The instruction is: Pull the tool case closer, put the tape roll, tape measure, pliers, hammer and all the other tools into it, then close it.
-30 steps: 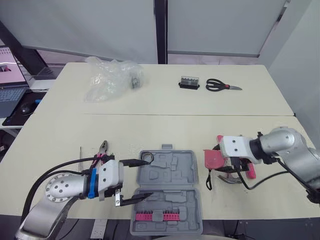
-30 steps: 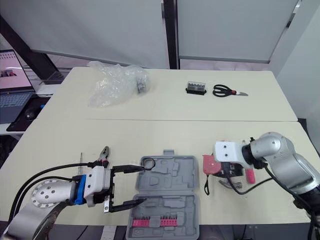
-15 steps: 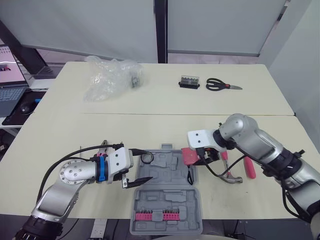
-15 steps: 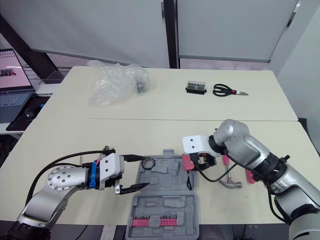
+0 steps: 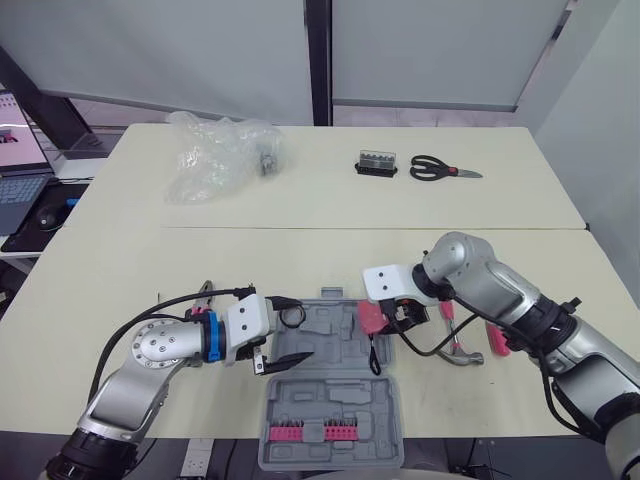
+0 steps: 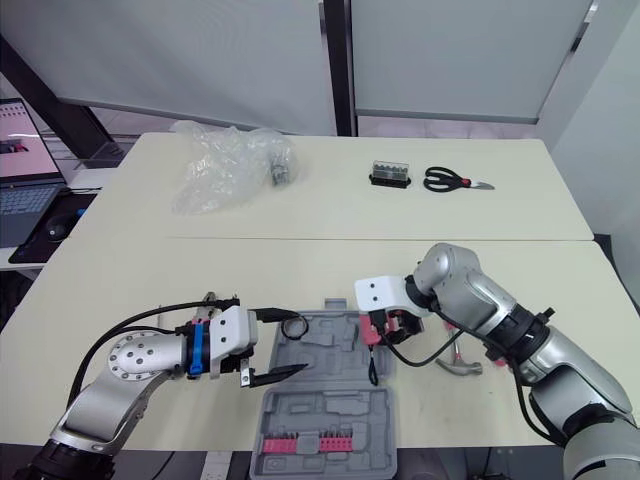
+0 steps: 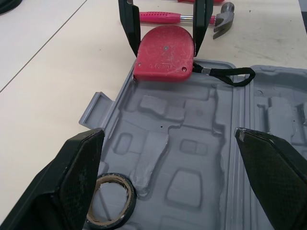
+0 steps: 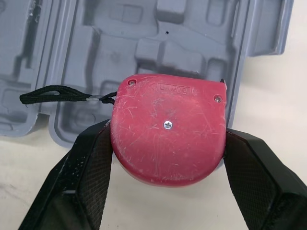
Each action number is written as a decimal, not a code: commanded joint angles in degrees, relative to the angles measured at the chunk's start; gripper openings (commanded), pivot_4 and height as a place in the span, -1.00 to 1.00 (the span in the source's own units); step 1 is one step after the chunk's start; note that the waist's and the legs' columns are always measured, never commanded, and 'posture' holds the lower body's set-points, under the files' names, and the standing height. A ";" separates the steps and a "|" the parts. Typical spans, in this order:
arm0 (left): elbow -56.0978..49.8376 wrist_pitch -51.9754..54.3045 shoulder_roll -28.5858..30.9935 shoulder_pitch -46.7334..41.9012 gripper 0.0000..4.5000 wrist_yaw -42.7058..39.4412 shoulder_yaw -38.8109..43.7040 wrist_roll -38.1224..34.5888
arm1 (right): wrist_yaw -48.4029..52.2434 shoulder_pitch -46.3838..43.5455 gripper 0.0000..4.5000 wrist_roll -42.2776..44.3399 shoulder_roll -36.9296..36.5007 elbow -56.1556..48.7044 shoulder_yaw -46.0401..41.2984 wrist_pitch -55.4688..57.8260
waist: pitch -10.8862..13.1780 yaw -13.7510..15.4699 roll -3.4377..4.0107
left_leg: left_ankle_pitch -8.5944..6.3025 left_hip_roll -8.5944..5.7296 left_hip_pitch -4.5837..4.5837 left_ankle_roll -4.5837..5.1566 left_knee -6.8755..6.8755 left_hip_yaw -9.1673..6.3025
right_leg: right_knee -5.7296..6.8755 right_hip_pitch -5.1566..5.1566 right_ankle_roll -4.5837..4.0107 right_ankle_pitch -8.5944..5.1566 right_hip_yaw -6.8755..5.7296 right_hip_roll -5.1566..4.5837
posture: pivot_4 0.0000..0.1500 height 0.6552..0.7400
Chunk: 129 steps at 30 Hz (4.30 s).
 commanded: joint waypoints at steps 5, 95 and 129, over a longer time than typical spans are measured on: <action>-2.39 0.94 -0.57 -0.33 1.00 0.76 0.17 -0.06 | -0.22 -1.68 0.39 -1.97 2.47 2.56 0.32 -1.62 | 0.00 0.00 0.00 | 0.00 0.00 0.01 0.00 0.00 0.00 | 0.00 -0.01 0.00 0.00 0.00 0.00 | 1.00 1.00; -6.50 2.59 1.69 2.12 1.00 -1.59 7.11 -6.49 | -13.98 16.72 -0.13 9.55 9.99 27.79 -16.01 -33.92 | -0.10 -0.19 -0.15 | -0.01 0.04 0.58 0.00 -0.15 0.08 | -0.18 0.59 -0.02 -0.02 0.04 0.01 | 1.00 1.00; 27.04 -6.50 2.54 28.30 1.00 0.91 44.92 -10.56 | -9.80 59.50 0.99 22.53 -26.47 5.34 -61.86 -30.26 | -0.02 -0.25 -0.17 | -0.01 0.01 0.13 0.00 -0.29 0.24 | -0.43 0.17 -0.08 -0.07 0.04 -0.15 | 1.00 1.00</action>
